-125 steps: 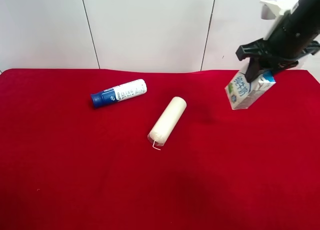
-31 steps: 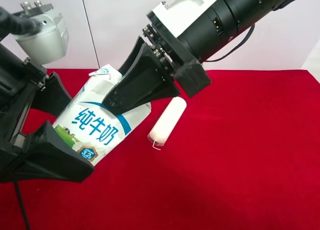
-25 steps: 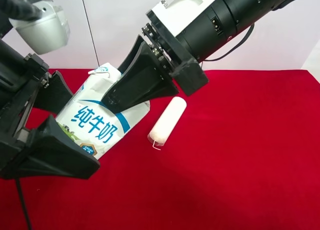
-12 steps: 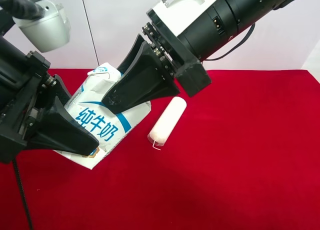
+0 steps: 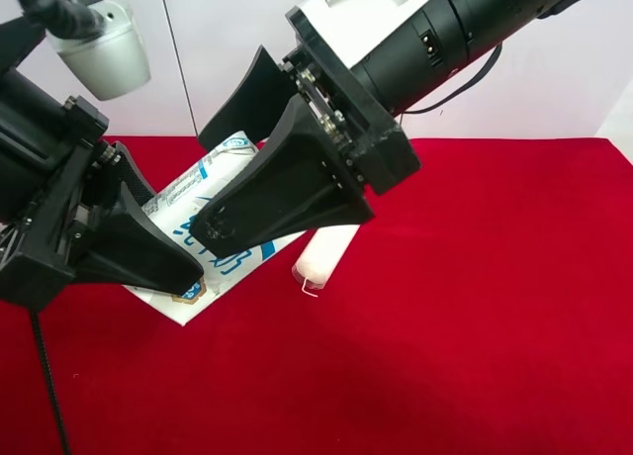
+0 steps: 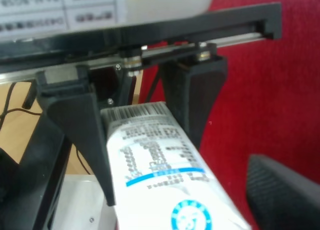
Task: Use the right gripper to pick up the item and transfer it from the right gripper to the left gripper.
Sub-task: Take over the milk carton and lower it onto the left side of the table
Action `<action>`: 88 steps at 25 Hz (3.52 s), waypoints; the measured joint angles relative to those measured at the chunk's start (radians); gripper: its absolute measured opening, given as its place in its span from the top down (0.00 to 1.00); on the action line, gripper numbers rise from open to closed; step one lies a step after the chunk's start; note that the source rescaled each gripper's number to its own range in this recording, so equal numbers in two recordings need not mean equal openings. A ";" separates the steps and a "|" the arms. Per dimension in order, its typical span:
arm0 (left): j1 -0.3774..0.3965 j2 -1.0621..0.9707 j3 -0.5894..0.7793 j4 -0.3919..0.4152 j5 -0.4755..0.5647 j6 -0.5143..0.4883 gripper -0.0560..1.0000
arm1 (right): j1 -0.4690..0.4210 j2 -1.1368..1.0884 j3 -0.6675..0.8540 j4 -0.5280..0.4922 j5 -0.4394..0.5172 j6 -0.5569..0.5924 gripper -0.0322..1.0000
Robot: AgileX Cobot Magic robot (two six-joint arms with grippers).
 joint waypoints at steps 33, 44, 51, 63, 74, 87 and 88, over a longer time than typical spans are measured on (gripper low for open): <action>-0.002 0.000 0.000 -0.002 -0.013 0.000 0.94 | 0.002 -0.445 -0.053 -0.731 0.085 0.876 0.00; -0.002 0.000 0.000 -0.002 -0.020 0.000 0.94 | 0.003 -0.793 0.388 -0.792 0.092 1.049 0.00; -0.002 0.000 0.000 -0.002 -0.021 0.000 0.94 | 0.003 -1.084 0.660 -0.843 -0.060 1.192 0.00; -0.002 0.000 0.000 -0.002 -0.021 0.000 0.94 | 0.003 -1.266 0.740 -1.061 -0.072 1.429 0.00; -0.002 0.000 0.000 -0.002 -0.026 0.000 0.94 | 0.003 -1.269 0.740 -1.069 -0.072 1.435 0.00; -0.002 0.000 0.000 -0.002 -0.052 0.000 0.94 | -0.389 -1.364 0.742 -1.072 -0.072 1.436 0.00; -0.002 0.000 0.000 -0.002 -0.060 0.000 0.94 | -0.421 -1.402 0.742 -1.073 -0.072 1.436 0.00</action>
